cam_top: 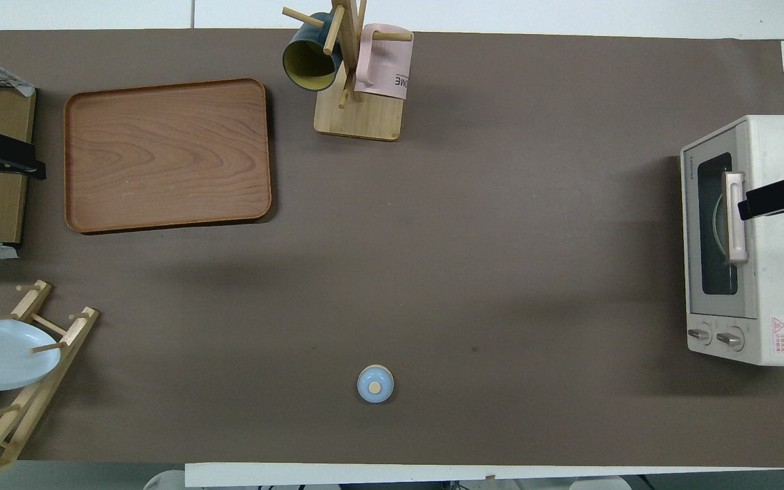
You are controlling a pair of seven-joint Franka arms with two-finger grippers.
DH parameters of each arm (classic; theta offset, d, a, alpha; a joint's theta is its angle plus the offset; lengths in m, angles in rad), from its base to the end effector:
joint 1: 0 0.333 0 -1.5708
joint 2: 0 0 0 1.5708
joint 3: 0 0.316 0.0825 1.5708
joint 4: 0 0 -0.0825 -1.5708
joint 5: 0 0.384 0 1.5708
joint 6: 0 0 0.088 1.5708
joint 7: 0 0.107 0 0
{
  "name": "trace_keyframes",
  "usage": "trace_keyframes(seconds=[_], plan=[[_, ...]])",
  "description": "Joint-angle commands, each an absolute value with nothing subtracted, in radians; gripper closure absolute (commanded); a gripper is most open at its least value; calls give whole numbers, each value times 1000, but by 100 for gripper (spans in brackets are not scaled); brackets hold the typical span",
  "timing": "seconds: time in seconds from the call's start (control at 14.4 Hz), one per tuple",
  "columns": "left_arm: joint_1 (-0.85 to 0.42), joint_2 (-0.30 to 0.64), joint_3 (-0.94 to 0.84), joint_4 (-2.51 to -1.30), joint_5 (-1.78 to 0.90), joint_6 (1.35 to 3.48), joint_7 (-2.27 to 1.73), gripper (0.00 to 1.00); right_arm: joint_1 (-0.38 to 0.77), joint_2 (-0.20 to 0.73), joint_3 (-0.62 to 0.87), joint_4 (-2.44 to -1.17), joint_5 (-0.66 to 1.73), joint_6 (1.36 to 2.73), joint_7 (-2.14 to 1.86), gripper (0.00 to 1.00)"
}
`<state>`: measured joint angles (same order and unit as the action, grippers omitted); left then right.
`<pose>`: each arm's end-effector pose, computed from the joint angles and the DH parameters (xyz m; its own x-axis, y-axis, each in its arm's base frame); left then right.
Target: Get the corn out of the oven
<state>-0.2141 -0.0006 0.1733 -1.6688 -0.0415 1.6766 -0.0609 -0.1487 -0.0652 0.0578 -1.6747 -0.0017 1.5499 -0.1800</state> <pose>0.5608 -0.0269 0.5876 0.9997 0.0244 0.0058 0.0242 -0.9988 0.0418 0.5280 -0.0473 0.6092 0.9943 0.0888 -0.0597 0.0886 -0.9961 -0.0053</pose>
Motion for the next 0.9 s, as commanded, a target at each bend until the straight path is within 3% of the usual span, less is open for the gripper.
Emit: trace_keyframes(seconds=[0.0, 0.35, 0.42, 0.49, 0.55, 0.62, 0.83], plan=[[-201, -15, 166, -1684, -57, 1680, -48, 0, -158, -49, 64, -1651, -17, 1528, -164, 0], [-201, -15, 166, -1684, -57, 1680, -48, 0, -153, -61, 66, -1666, -18, 1531, -178, 0], [-201, -15, 166, -1684, -57, 1678, -48, 0, -152, -60, 66, -1667, -18, 1549, -190, 14], [-199, -15, 166, -1683, -57, 1678, -48, 0, -144, -63, 66, -1678, -20, 1554, -198, 65], [-201, -15, 166, -1684, -57, 1678, -48, 0, -143, -70, 66, -1716, -20, 1566, -202, 86], [-201, -15, 166, -1684, -55, 1680, -48, 0, -149, -77, 66, -1761, -20, 1610, -209, 100], [-201, -15, 166, -1683, -57, 1678, -48, 0, -155, -64, 66, -1877, -81, 1758, -212, 100]])
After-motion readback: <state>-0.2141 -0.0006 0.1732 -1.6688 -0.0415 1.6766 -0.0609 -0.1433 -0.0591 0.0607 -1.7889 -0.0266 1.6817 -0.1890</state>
